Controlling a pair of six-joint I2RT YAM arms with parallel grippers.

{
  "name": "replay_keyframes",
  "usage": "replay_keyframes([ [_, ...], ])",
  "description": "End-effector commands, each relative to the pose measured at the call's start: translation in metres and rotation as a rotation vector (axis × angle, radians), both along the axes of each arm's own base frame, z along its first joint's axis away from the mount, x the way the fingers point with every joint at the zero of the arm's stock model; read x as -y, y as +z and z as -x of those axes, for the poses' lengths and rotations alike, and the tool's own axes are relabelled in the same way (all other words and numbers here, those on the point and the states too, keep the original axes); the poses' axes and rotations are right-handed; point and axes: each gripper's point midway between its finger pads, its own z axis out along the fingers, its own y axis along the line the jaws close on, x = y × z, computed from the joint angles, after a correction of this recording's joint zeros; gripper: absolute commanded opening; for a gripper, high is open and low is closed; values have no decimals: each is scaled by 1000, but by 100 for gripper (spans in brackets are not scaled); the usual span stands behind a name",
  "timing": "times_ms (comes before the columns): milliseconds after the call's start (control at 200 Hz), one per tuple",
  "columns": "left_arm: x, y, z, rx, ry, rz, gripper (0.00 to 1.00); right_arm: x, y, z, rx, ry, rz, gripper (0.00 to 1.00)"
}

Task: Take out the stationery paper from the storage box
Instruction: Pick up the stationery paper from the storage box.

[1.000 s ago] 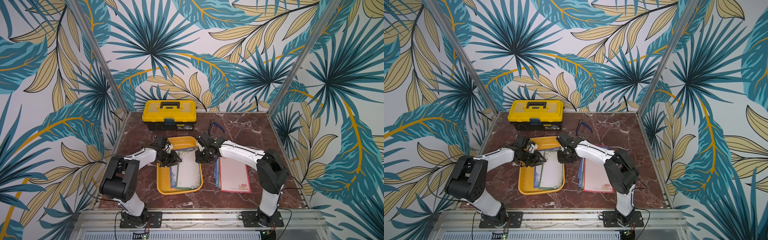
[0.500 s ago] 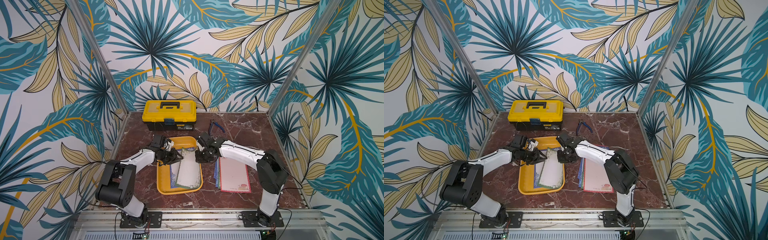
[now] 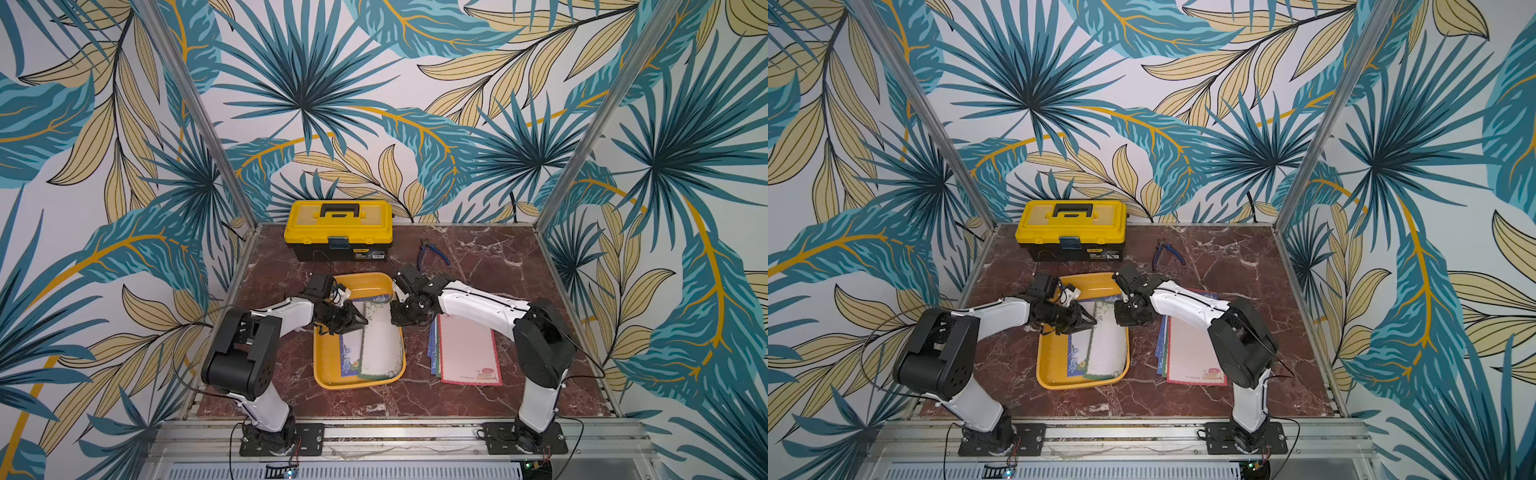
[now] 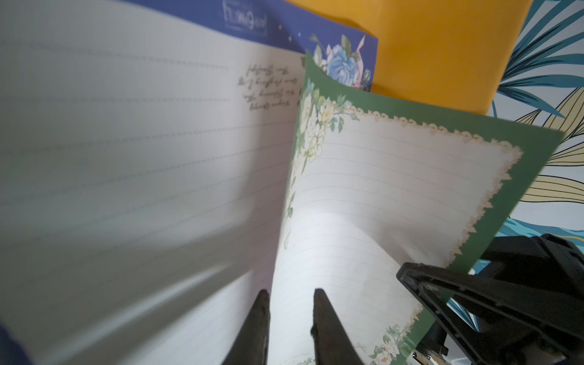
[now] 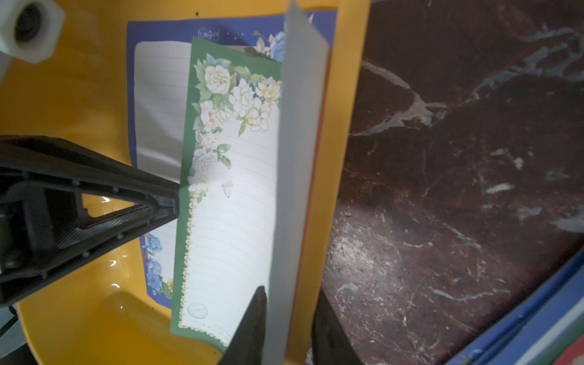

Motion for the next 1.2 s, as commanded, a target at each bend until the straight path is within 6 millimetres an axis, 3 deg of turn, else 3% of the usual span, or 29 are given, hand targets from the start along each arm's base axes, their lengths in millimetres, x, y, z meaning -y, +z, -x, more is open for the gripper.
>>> replay_keyframes([
  [0, 2, 2, -1, 16, -20, 32, 24, -7, 0, -2, 0, 11, -12, 26],
  [345, 9, 13, -2, 47, -41, 86, 16, -7, -1, -2, -3, 12, -11, 26],
  [611, 7, -13, 2, -5, -47, 44, 20, -8, -1, -1, -8, 12, -15, 25],
  [961, 15, -24, 3, -24, -87, 48, 19, -5, 0, 0, -5, 13, -7, 24],
  [1197, 11, -27, 2, -25, -66, 16, 19, 14, 20, -2, 49, -3, 74, 23],
])
